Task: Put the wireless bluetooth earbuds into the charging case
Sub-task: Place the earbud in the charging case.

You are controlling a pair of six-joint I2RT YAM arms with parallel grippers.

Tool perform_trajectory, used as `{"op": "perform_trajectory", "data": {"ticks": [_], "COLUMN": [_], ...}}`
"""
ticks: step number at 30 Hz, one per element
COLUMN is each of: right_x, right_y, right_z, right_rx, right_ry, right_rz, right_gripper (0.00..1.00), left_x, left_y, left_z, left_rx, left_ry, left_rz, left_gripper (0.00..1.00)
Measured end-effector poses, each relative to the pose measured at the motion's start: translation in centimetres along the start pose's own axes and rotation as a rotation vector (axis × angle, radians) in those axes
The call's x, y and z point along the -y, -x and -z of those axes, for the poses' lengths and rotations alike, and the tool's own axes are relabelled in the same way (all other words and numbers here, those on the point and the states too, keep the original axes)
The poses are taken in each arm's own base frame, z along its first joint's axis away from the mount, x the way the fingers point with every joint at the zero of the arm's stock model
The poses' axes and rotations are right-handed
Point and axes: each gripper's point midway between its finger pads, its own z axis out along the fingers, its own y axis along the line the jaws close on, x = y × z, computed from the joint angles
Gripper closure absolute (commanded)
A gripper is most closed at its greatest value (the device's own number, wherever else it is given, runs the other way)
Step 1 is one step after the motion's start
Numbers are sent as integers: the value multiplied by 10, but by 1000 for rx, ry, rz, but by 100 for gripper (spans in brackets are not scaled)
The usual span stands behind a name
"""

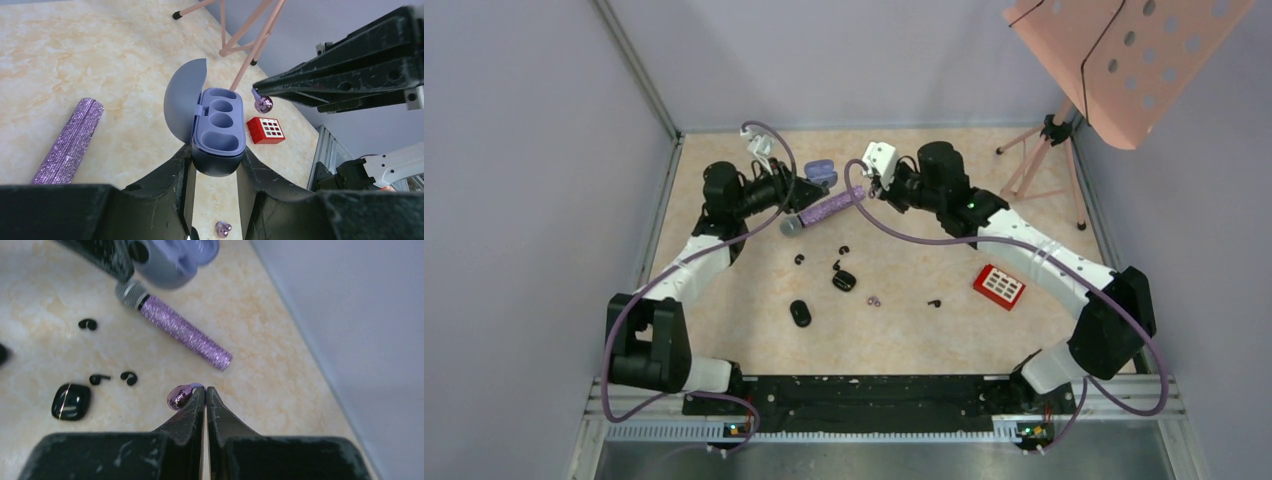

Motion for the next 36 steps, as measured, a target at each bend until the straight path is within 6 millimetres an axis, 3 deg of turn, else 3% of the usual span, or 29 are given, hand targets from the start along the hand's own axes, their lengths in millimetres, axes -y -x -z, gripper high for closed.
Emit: {"op": "perform_trajectory", "data": {"ticks": [3,8,13,21,29,36], "right_x": [9,8,7,12,5,-5], "right_y": [31,82,112,131,154,152], "right_z": [-2,-2,2,7,11,7], "right_rx": [84,223,308,368,454,471], "right_ry": [-82,-151,-186,-233,-243,-236], "right_rz": [0,20,34,32,52,66], "right_gripper": [100,100,100,100,100,100], "left_x": [11,26,33,39,52,62], "left_y": [1,6,12,2,2,6], "left_z": [-8,-18,-21,-20,-18,-15], "left_rx": [-1,3,6,-34,-43,-31], "left_ry": [-20,-49,-68,-101,-136,-152], "left_rz": [-14,-43,-72,-115,-129,-149], "left_gripper": [100,100,100,100,100,100]}}
